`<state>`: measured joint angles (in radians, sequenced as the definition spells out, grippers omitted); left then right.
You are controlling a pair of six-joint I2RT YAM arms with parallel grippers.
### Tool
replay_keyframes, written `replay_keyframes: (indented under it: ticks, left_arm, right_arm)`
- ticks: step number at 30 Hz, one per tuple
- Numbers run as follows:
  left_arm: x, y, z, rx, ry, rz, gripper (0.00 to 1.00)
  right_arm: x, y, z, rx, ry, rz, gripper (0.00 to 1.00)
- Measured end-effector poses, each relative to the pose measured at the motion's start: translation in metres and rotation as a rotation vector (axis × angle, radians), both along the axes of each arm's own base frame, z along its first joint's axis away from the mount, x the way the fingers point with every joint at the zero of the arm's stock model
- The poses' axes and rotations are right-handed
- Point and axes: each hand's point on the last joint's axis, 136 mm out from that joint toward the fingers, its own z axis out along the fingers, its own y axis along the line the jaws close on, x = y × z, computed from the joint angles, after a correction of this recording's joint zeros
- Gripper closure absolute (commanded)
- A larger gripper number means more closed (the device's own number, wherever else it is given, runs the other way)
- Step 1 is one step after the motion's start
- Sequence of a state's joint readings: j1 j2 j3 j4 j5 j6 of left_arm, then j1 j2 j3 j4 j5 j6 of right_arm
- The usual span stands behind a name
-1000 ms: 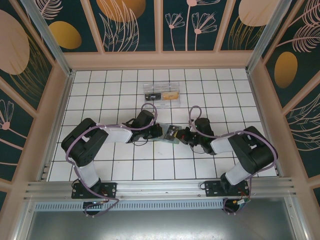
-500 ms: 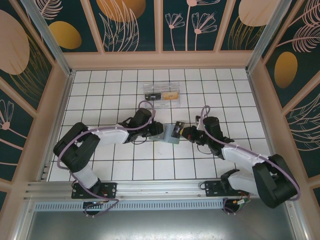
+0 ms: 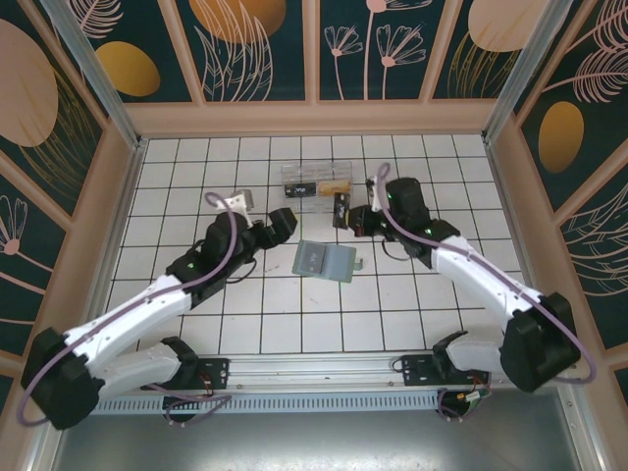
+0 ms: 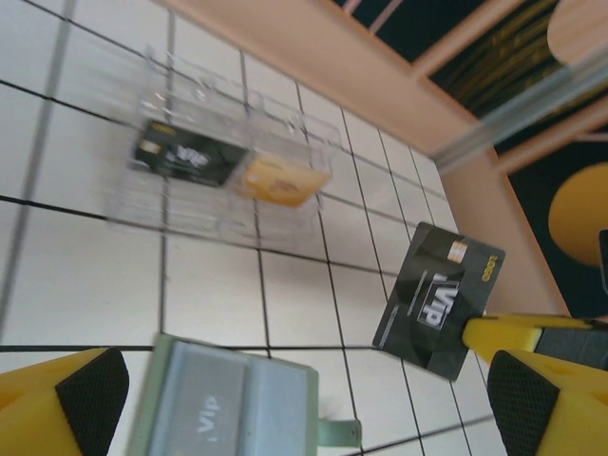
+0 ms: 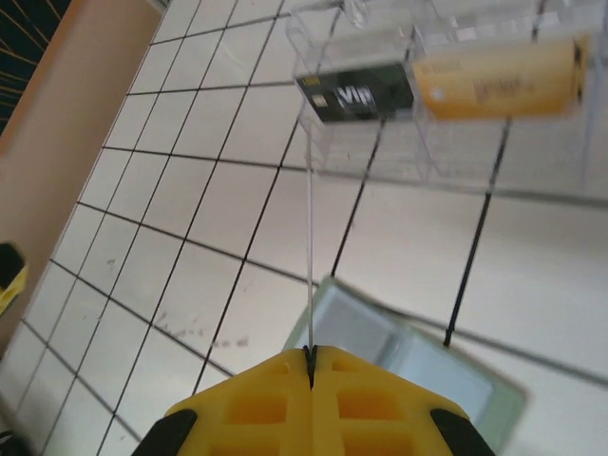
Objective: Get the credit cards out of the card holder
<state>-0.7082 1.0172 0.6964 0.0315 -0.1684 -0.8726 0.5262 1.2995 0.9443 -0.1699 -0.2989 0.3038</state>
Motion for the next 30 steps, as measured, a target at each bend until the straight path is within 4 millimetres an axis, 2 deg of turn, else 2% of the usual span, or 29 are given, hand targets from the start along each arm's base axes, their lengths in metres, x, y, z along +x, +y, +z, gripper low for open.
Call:
replay_keyframes:
  ticks: [6, 12, 17, 20, 23, 26, 30]
  left_arm:
    - [-0.022, 0.044, 0.004, 0.009, -0.044, 0.101, 0.02]
    - [-0.044, 0.075, 0.003, 0.000, -0.082, 0.157, 0.01]
    - [-0.054, 0.088, 0.006, -0.008, -0.102, 0.179, 0.01]
    - [-0.058, 0.092, 0.007, -0.008, -0.103, 0.182, 0.01]
    - [-0.060, 0.095, 0.005, -0.002, -0.098, 0.182, 0.02]
    - [-0.063, 0.096, 0.002, 0.002, -0.093, 0.182, 0.02]
    - [-0.064, 0.098, -0.002, 0.012, -0.083, 0.182, 0.02]
  right_arm:
    - [0.029, 0.039, 0.007, -0.270, -0.155, 0.173, 1.00]
    - [0.065, 0.072, 0.009, -0.568, -0.291, 0.332, 1.00]
    - [0.091, 0.081, -0.010, -0.810, -0.369, 0.416, 1.00]
    - [0.096, 0.085, -0.025, -0.955, -0.413, 0.483, 1.00]
    - [0.092, 0.091, -0.037, -1.089, -0.467, 0.567, 1.00]
    - [0.087, 0.100, -0.037, -1.193, -0.542, 0.636, 1.00]
    - [0.088, 0.111, -0.028, -1.287, -0.650, 0.687, 1.00]
